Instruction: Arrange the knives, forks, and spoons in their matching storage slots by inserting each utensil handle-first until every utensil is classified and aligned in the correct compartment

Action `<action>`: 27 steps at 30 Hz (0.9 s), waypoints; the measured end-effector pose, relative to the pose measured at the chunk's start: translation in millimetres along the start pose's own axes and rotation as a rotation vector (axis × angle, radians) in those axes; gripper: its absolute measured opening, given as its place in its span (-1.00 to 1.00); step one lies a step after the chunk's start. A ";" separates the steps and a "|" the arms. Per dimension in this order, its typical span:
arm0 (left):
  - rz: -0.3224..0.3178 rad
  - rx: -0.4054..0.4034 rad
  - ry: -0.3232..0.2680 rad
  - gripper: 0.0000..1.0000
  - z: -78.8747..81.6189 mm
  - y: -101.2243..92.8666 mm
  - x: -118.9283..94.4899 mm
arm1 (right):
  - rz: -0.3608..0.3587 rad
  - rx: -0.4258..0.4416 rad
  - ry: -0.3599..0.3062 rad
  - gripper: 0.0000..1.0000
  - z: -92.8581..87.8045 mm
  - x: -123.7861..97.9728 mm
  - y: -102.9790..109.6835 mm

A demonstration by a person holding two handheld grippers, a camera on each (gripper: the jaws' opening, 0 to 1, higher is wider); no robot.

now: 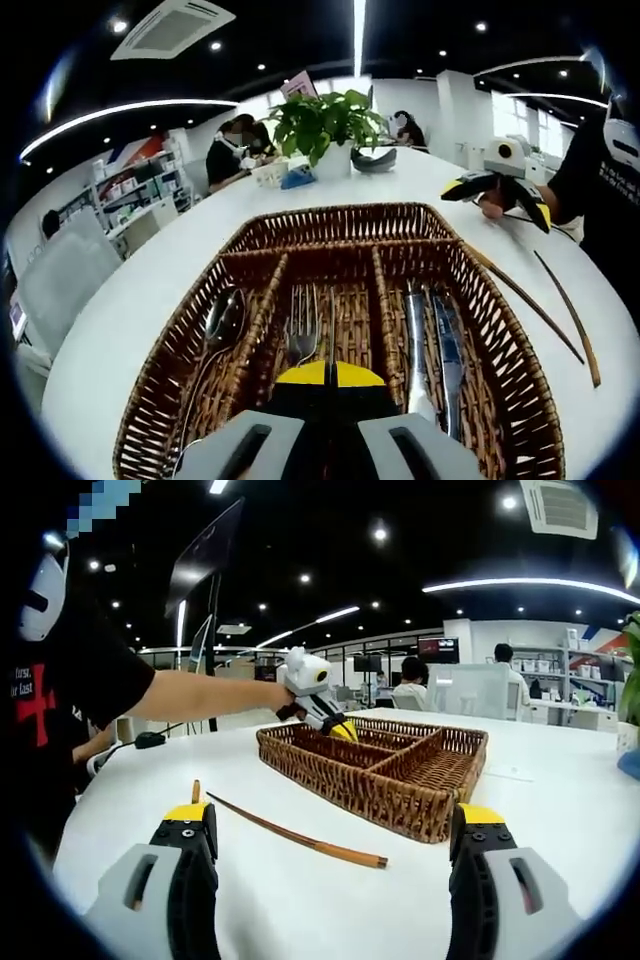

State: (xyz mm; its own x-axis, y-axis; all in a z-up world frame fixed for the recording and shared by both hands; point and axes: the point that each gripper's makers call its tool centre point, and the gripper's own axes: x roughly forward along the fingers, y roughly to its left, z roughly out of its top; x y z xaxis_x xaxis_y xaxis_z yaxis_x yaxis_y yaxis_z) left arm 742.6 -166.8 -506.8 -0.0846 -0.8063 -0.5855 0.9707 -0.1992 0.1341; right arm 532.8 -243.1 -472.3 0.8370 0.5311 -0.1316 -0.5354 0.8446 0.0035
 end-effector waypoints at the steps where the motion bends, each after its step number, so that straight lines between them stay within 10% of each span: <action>1: 0.004 0.012 0.028 -1.00 -5.3 0.9 1.9 | 0.003 -0.001 0.001 0.99 -0.1 0.4 0.6; 5: -0.016 0.073 0.114 -1.00 -8.9 -4.0 2.1 | 0.008 -0.002 0.008 0.99 -1.9 1.7 2.0; 27: -0.074 -0.049 0.095 -1.00 -10.4 0.3 5.4 | 0.013 -0.023 0.010 0.99 -1.1 0.0 1.1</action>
State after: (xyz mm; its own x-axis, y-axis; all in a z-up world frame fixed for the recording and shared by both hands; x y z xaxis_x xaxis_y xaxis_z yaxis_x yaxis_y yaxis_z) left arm 744.8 -165.4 -518.3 -0.1365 -0.7334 -0.6659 0.9727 -0.2266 0.0502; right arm 532.1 -242.3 -473.3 0.8287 0.5415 -0.1416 -0.5490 0.8357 -0.0170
